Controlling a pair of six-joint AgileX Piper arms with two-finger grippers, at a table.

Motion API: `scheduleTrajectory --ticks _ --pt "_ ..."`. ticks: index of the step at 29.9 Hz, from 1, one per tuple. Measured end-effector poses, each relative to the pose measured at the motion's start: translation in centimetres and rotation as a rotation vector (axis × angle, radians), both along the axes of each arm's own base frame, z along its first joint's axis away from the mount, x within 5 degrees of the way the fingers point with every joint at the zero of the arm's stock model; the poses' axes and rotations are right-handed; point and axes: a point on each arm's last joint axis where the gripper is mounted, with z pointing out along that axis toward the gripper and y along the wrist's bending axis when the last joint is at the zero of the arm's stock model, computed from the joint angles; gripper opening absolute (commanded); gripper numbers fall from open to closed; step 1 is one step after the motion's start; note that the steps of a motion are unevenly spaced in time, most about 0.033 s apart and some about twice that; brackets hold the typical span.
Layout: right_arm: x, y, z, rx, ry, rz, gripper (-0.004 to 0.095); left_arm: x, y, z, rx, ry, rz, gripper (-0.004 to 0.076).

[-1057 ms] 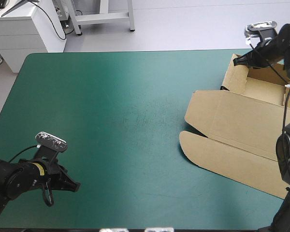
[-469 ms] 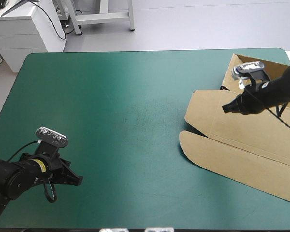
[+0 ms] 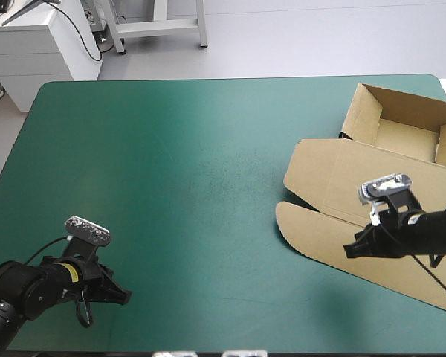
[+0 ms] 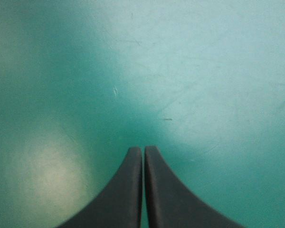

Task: Fold the box

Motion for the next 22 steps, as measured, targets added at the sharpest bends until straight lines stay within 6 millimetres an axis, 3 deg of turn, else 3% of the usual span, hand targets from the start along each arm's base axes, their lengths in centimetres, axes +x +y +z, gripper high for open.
scheduleTrajectory --ticks 10,22 --pt "-4.8 0.1 -4.8 -0.008 -0.032 -0.035 -0.0019 -0.6 -0.1 -2.7 -0.015 0.058 -0.003 -0.0008" --pt "-8.9 0.3 -5.4 -0.017 -0.193 -0.042 -0.0020 -0.8 0.0 -3.5 -0.009 0.069 -0.006 -0.0008"
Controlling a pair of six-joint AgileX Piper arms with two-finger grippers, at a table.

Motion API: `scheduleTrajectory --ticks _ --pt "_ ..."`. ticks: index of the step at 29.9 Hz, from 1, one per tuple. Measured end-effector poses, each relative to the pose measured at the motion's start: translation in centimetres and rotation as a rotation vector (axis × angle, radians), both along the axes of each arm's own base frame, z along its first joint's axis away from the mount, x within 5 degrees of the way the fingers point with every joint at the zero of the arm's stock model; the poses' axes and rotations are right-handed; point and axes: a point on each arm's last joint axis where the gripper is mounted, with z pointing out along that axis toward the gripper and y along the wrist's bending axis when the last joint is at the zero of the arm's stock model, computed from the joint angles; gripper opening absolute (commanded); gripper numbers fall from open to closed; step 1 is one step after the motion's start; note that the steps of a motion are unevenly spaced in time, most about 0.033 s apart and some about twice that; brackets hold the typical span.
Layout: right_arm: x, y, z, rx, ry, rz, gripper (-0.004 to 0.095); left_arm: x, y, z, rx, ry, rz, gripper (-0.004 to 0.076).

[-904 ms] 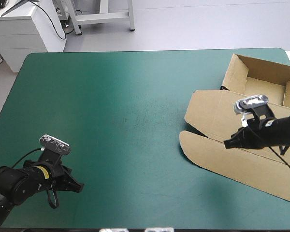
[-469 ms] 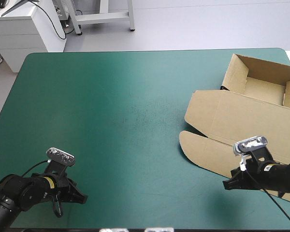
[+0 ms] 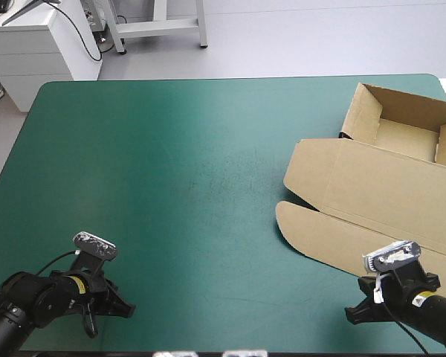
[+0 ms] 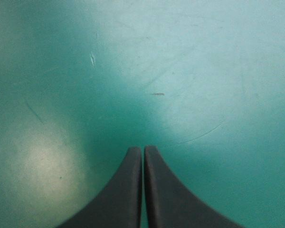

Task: Fold the box

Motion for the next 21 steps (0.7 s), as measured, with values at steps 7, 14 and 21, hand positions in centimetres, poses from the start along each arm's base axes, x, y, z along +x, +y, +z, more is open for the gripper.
scheduleTrajectory --ticks 7,14,21 --pt "-0.74 0.05 0.37 -0.004 -0.052 0.001 -0.0019 0.00 0.00 0.00 0.000 0.000 0.000 -0.0008" --pt "-0.74 0.04 0.37 -0.005 -0.052 0.001 -0.0020 0.00 0.00 0.00 0.000 0.000 0.000 -0.0008" --pt "-0.74 0.04 0.37 -0.006 -0.052 0.002 -0.0020 0.02 -0.01 0.01 -0.001 -0.002 0.000 -0.0008"
